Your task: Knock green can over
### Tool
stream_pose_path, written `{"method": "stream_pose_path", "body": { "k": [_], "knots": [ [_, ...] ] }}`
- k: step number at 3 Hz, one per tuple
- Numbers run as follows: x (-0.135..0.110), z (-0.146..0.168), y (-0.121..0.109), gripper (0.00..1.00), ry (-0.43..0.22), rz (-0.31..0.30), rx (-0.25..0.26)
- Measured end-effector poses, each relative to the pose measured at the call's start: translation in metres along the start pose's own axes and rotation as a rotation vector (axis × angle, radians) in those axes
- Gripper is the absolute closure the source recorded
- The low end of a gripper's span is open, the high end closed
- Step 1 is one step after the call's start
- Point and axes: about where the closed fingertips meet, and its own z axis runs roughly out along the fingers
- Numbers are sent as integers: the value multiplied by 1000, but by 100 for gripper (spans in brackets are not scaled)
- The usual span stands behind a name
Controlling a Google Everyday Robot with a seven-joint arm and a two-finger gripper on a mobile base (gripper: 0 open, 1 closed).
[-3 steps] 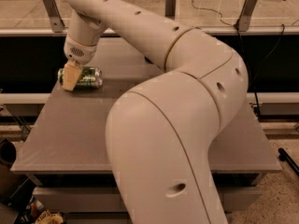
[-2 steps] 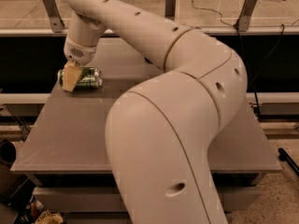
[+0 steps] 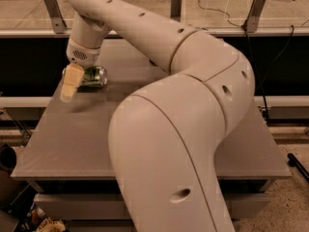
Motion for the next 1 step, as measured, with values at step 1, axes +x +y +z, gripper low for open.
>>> {"method": "stream_pose_path", "body": {
  "k": [1],
  "knots": [
    [0, 0, 0, 0, 0, 0, 0]
  ]
}}
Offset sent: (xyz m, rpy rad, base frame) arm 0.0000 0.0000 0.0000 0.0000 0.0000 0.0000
